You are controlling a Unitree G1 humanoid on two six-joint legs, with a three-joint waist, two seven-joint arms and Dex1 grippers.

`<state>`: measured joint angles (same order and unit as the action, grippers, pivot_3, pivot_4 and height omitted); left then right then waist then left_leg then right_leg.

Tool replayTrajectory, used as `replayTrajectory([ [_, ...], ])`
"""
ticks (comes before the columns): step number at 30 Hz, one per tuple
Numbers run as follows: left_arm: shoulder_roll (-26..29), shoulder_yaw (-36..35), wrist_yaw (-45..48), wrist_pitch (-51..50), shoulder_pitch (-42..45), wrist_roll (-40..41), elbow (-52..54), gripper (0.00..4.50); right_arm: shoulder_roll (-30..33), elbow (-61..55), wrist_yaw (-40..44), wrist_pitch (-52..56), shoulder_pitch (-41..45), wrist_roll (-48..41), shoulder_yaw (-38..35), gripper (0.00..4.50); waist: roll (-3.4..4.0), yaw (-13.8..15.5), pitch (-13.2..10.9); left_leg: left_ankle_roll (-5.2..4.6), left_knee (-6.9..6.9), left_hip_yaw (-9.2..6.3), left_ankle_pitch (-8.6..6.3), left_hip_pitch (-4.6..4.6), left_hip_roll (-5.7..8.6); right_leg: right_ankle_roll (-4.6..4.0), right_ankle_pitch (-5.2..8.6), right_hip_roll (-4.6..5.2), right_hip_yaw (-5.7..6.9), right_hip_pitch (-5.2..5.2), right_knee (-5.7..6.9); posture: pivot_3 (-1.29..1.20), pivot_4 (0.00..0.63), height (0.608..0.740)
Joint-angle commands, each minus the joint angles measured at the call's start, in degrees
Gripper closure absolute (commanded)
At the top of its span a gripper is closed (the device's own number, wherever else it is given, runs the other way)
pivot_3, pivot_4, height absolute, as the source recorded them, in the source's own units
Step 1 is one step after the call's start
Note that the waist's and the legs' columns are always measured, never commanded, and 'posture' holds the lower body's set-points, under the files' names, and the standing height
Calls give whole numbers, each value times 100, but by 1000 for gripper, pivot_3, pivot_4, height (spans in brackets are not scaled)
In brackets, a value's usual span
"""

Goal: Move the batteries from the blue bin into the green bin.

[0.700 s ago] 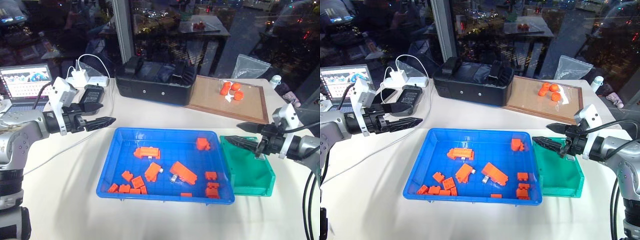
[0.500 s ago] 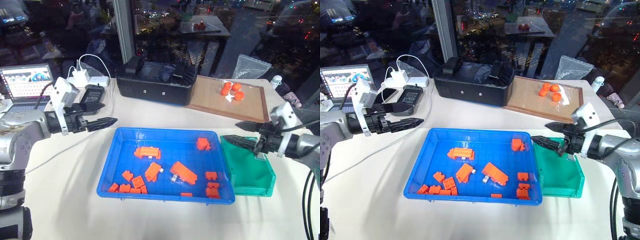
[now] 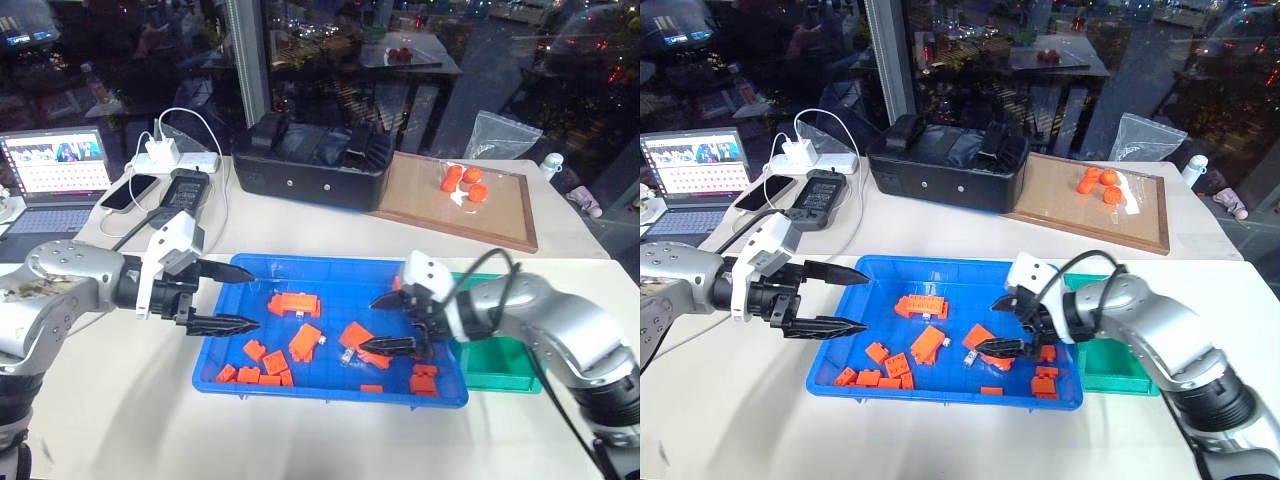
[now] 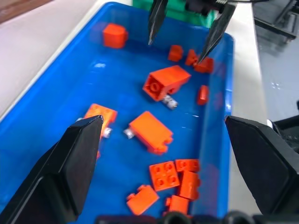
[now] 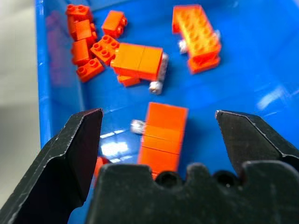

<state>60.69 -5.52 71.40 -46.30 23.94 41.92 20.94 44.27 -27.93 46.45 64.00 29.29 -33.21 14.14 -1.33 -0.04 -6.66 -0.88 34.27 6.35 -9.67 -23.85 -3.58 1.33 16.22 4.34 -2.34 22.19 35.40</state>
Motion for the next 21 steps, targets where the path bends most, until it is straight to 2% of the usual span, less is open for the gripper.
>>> replayTrajectory([
  [1,-40,-96,32,51,176,174,164,0,-84,-172,-408,386,-147,166,303,42,0,19,0,0,2,1,0,0,1,0,0,2,1,1,2,0,150,735],
  [7,-120,110,-49,250,425,-96,55,0,-239,63,-750,331,-236,525,702,42,0,20,0,-1,14,6,0,-2,1,3,0,-4,0,0,19,0,150,735],
  [10,-122,184,-6,260,516,-132,2,0,-287,111,-795,340,-231,550,587,763,-1,17,1,-1,15,7,0,-2,5,22,-9,-9,-2,-1,35,0,150,735],
  [16,-135,249,60,313,557,-189,-31,0,-96,-29,-668,291,-156,476,236,2816,-1,17,1,-1,22,5,0,-2,-12,22,-9,-34,-4,-1,45,0,150,735],
  [17,-149,245,56,320,563,-185,-30,0,-53,21,-665,270,-98,484,95,3019,-1,18,1,-1,23,5,0,-2,-14,22,-9,-36,-4,-1,44,0,150,735],
  [21,-373,111,-84,221,704,71,-38,0,100,467,-868,92,166,856,-95,3013,-1,20,1,-1,29,6,0,-2,-16,21,-10,-37,-6,-1,48,0,150,735],
])
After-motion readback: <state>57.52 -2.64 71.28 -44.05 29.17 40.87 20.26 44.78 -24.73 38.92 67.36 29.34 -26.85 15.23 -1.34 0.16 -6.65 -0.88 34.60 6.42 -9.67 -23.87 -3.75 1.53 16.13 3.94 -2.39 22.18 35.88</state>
